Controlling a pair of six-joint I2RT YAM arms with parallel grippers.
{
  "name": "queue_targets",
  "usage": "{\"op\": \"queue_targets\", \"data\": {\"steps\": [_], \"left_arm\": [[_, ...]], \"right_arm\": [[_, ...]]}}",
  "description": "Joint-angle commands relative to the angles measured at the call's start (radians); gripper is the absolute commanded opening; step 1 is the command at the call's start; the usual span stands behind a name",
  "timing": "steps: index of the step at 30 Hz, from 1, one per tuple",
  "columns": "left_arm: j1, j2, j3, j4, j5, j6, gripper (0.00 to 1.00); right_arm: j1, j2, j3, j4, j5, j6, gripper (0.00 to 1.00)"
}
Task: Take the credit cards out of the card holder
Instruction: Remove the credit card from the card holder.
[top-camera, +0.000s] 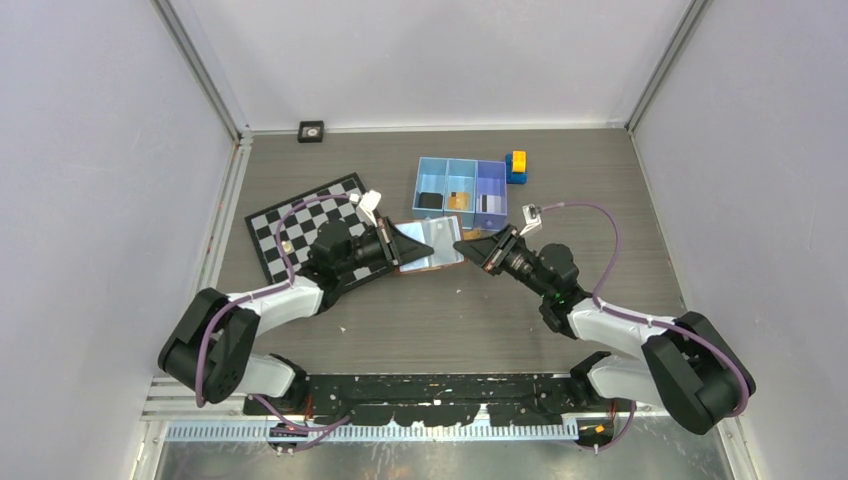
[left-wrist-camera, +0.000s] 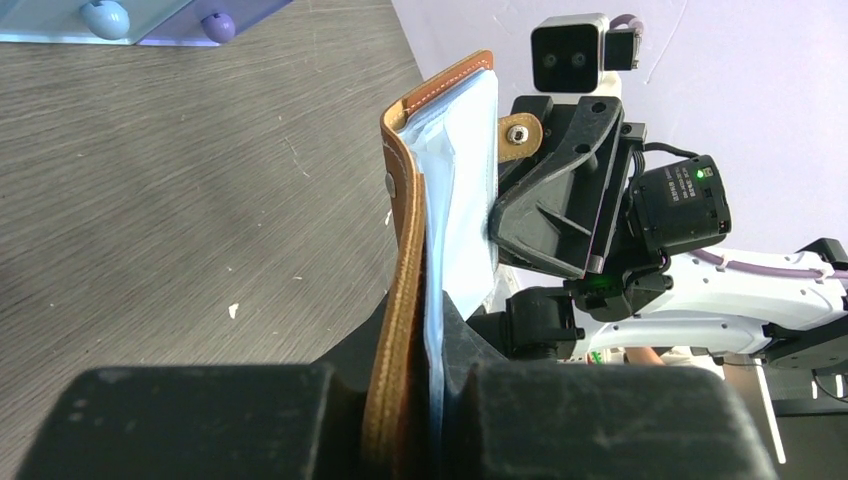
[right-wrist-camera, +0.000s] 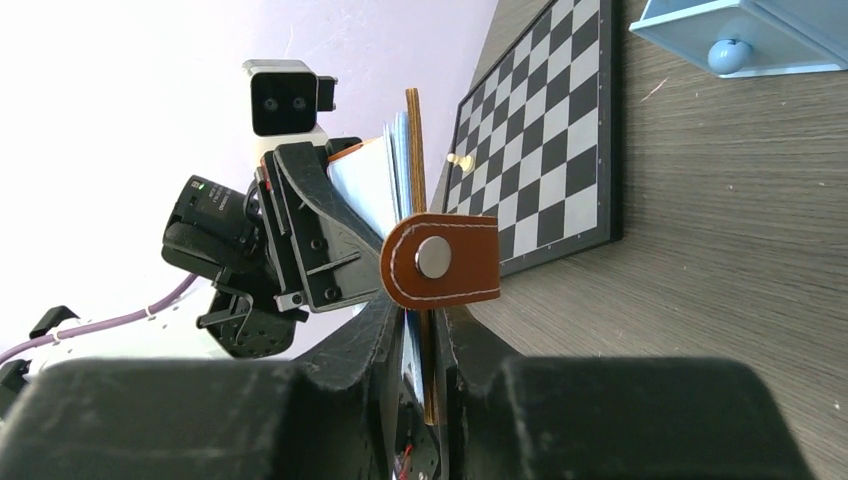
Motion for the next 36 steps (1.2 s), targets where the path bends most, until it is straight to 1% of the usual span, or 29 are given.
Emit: {"op": "queue_targets", "data": {"steps": [1, 6, 12, 14, 16, 19, 21, 25, 28, 35, 36], "left_arm": [[-0.007, 0.013, 0.006, 0.084, 0.060, -0.013, 0.00], [-0.007, 0.018, 0.010, 0.088, 0.064, -0.013, 0.00], [-0.007, 0.013, 0.009, 0.087, 0.063, -0.012, 0.00], [-0.007, 0.011, 0.010, 0.084, 0.061, -0.010, 0.00], [-0.007, 0.007, 0.012, 0.066, 0.051, -0.002, 0.00], [-0.007, -0.006, 0.016, 0.015, 0.036, 0.018, 0.00], [-0.007, -0.013, 0.015, 0.005, 0.030, 0.024, 0.00], [-0.006, -0.017, 0.015, 0.006, 0.033, 0.024, 0.00], [-0.007, -0.016, 0.024, 0.008, 0.053, 0.024, 0.00], [-0.007, -0.014, 0.029, 0.006, 0.064, 0.025, 0.00], [-0.007, -0.013, 0.030, 0.005, 0.066, 0.027, 0.00]], "right_arm": [[0.000, 0.026, 0.070, 0.019, -0.042, -0.020, 0.23], [0.034, 0.118, 0.143, 0.005, -0.133, -0.028, 0.28], [0.080, 0.146, 0.189, -0.068, -0.137, -0.079, 0.29], [0.086, 0.146, 0.190, -0.068, -0.137, -0.082, 0.30], [0.086, 0.132, 0.183, -0.062, -0.129, -0.082, 0.35], [0.084, 0.072, 0.160, -0.086, -0.084, -0.097, 0.48], [0.076, 0.010, 0.143, -0.135, -0.040, -0.121, 0.51], [0.043, -0.121, 0.087, -0.210, 0.079, -0.150, 0.51], [0.025, -0.185, 0.072, -0.242, 0.110, -0.165, 0.50], [0.010, -0.194, 0.076, -0.262, 0.116, -0.181, 0.44], [0.008, -0.194, 0.078, -0.265, 0.117, -0.187, 0.42]]}}
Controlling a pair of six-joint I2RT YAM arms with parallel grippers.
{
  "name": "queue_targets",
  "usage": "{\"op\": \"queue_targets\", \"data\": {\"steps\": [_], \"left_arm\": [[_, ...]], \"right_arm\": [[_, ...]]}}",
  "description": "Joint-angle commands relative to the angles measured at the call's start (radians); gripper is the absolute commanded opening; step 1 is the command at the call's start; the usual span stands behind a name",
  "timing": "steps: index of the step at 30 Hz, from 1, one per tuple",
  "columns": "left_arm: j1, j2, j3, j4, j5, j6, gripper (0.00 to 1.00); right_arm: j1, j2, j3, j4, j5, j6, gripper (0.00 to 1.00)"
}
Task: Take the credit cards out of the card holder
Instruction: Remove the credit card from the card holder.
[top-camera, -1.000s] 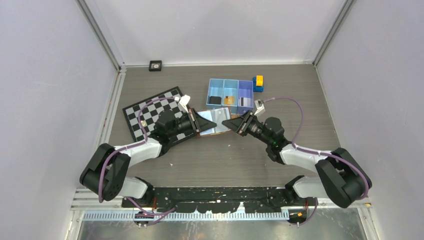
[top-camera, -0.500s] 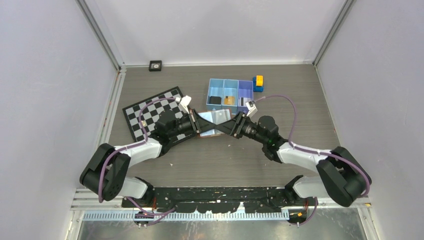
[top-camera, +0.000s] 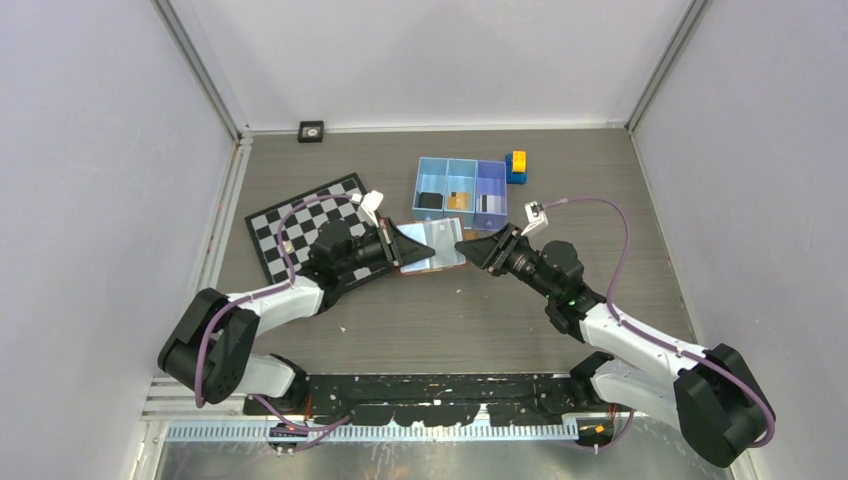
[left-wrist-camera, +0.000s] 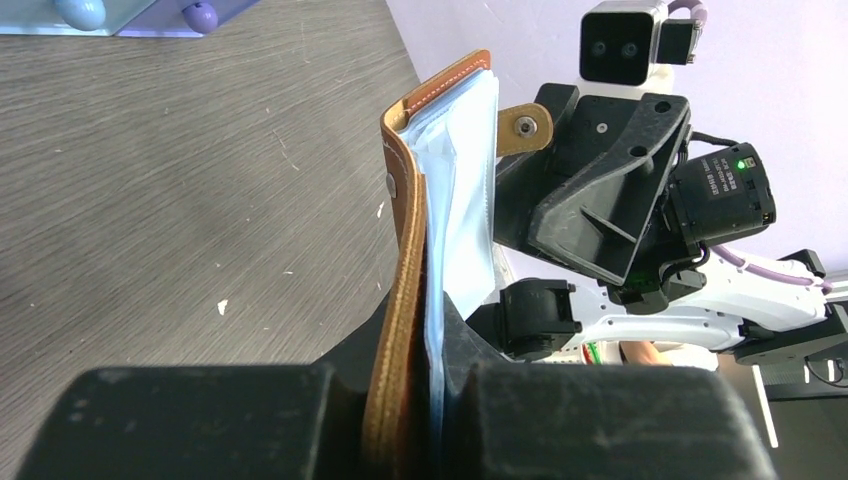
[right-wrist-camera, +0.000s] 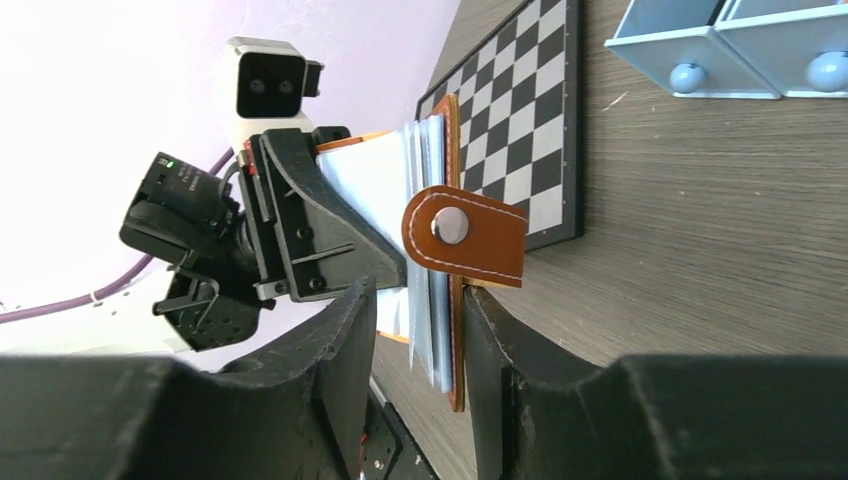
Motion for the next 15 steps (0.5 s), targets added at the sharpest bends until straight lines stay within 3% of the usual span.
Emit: {"op": "queue_targets", "data": {"steps": [1, 7, 15], "left_arm": [[-0.003, -0.015, 0.029, 0.004, 0.047, 0.032, 0.00], [-0.003, -0.007, 0.034, 0.003, 0.060, 0.029, 0.00], [-0.002, -0.007, 0.044, 0.028, 0.094, 0.017, 0.00]], "right_arm": [[-0.016, -0.017, 0.015, 0.031, 0.064, -0.043, 0.39], [-0.017, -0.013, 0.051, -0.050, 0.070, -0.099, 0.20], [-0.004, 0.091, 0.132, -0.103, -0.035, -0.161, 0.16]]}}
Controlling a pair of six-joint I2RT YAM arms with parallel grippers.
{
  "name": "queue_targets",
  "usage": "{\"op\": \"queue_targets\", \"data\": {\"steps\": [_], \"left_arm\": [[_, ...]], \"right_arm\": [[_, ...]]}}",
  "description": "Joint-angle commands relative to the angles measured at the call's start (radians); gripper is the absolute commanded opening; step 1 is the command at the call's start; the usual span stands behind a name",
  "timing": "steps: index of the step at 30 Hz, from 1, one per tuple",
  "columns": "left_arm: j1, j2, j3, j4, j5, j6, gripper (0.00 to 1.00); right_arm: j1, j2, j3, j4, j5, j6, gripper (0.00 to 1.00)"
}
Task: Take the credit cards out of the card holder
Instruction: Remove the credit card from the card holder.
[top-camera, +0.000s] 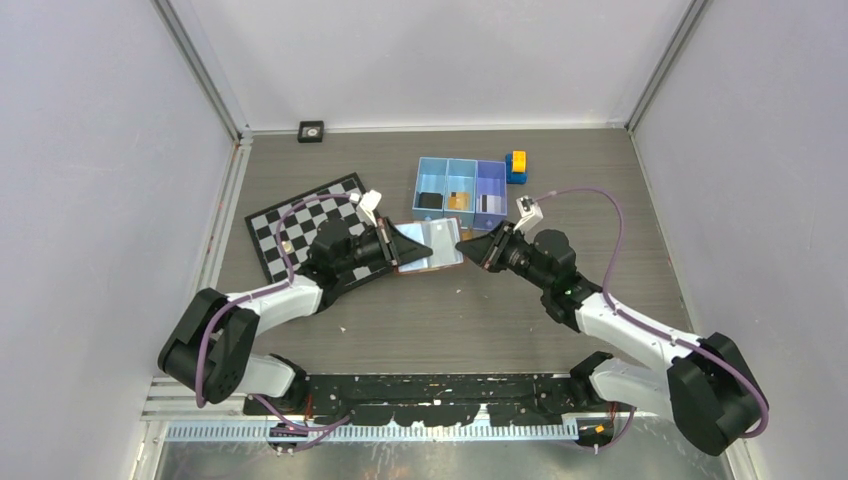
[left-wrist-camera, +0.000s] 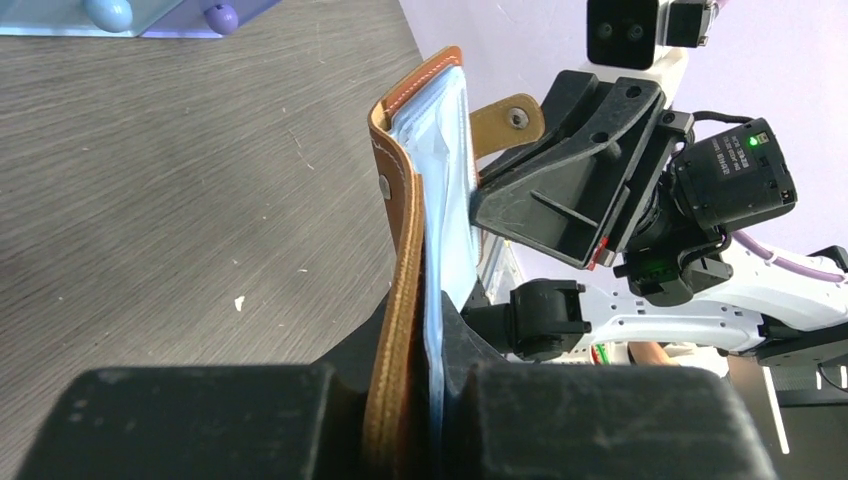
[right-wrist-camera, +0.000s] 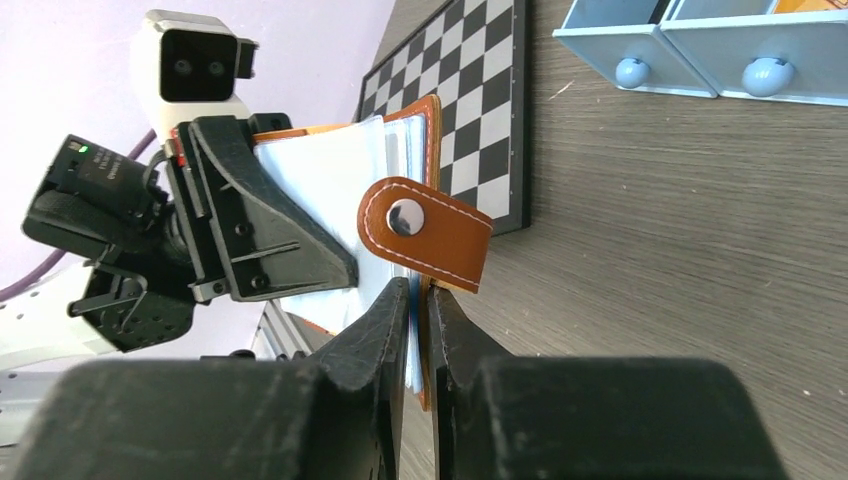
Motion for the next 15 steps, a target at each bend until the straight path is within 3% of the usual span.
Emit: {"op": "queue_targets", "data": {"steps": [1, 9, 15], "left_arm": [[-0.012, -0.003, 0.043, 0.058, 0.093, -0.006, 0.00], [-0.012, 0.008, 0.048, 0.102, 0.125, -0.031, 0.00], [-0.012, 0.023, 0.052, 0.101, 0.128, -0.034, 0.00]], "right_arm": [[0.011, 0.055, 0.082, 0.004, -0.034, -0.066, 0.16], [0.059, 0.104, 0.130, -0.052, -0.039, -0.110, 0.22], [0.095, 0.127, 0.150, -0.055, -0.062, -0.126, 0.32]]}}
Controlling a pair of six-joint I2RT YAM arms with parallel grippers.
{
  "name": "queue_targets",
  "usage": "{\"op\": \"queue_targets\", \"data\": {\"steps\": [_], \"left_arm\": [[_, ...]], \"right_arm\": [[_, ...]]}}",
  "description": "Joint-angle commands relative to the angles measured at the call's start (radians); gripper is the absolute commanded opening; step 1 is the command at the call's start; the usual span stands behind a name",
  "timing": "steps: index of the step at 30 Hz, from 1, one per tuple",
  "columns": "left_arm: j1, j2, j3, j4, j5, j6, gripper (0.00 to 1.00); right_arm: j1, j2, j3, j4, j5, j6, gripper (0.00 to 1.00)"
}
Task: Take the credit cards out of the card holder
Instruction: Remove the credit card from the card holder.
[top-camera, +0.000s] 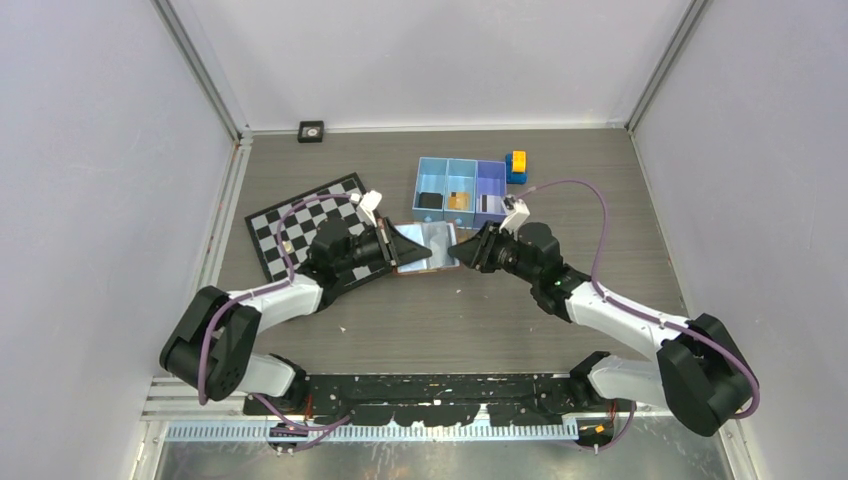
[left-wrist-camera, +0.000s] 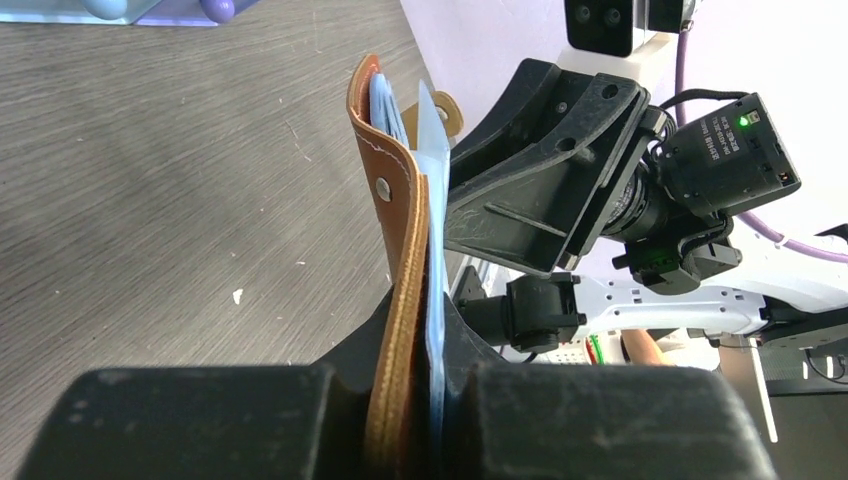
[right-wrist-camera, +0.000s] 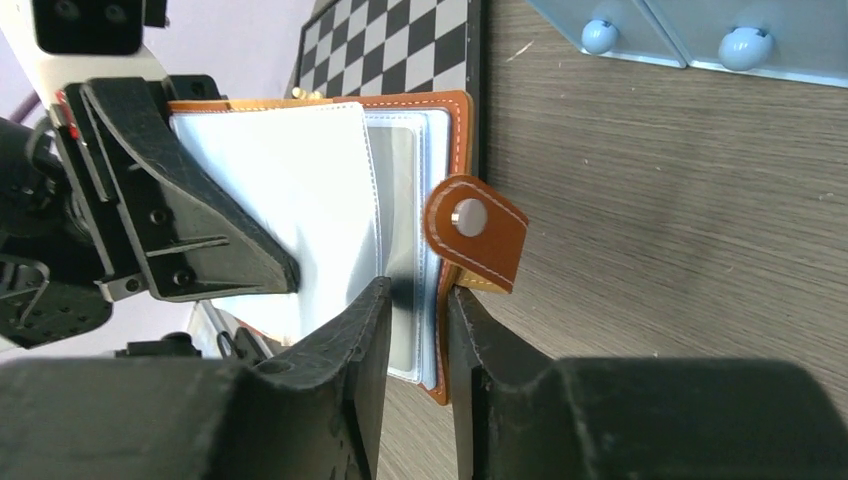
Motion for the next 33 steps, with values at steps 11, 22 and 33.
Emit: {"op": "queue_targets", "data": {"steps": [11, 22, 33], "left_arm": [[-0.028, 0.058, 0.066, 0.101, 0.120, -0.038, 0.00], [-0.034, 0.108, 0.068, 0.145, 0.118, -0.059, 0.00], [-0.034, 0.132, 0.061, 0.198, 0.124, -0.086, 0.04]], "right_arm": [[0.058, 0.004, 0.026, 0.152, -0.115, 0.020, 0.51], [0.021, 0.017, -0.051, 0.397, -0.193, 0.174, 0.73], [-0.032, 0.038, -0.095, 0.549, -0.229, 0.296, 0.55]]}}
